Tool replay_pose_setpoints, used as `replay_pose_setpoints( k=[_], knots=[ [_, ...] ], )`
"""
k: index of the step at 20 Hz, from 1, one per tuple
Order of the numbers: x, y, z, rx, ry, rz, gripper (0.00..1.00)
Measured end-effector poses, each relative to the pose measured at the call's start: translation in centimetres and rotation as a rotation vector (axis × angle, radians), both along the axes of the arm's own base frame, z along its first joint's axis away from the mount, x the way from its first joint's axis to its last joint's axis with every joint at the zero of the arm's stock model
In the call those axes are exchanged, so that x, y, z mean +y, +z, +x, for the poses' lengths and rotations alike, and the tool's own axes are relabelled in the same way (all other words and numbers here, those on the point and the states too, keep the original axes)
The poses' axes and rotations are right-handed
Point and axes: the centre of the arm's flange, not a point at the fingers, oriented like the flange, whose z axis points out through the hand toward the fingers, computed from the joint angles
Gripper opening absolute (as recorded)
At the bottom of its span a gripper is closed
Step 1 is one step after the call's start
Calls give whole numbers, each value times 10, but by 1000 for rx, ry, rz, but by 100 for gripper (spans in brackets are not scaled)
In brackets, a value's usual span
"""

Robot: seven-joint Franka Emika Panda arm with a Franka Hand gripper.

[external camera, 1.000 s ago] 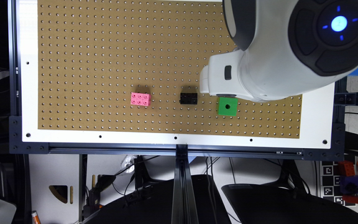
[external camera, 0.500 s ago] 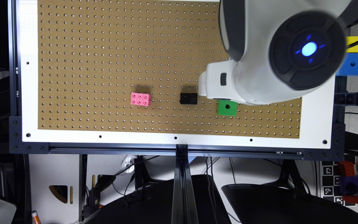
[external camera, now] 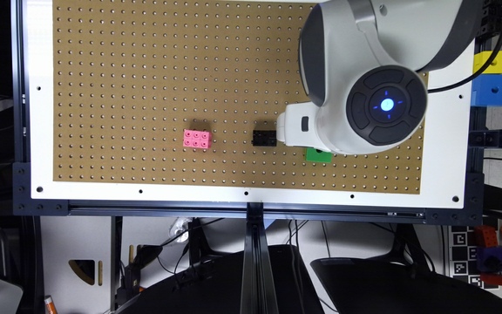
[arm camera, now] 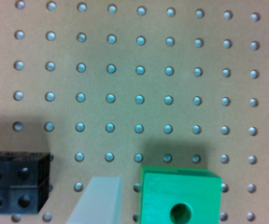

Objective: Pick up green block.

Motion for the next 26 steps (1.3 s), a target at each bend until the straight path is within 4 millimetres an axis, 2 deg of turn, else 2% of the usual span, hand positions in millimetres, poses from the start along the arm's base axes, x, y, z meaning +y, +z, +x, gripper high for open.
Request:
replay_pose_setpoints(
  k=[6,11,17,21,24,25,26],
  knots=[
    [8,1,15,-18,2,10,100],
    [9,-26,22,2,2,10,100],
    [10,-34,27,6,1,12,100],
    [10,-73,25,15,0,14,100],
    [10,-72,29,10,0,14,100],
    [10,-74,29,12,0,14,0],
    [10,-74,29,12,0,14,0]
  ],
)
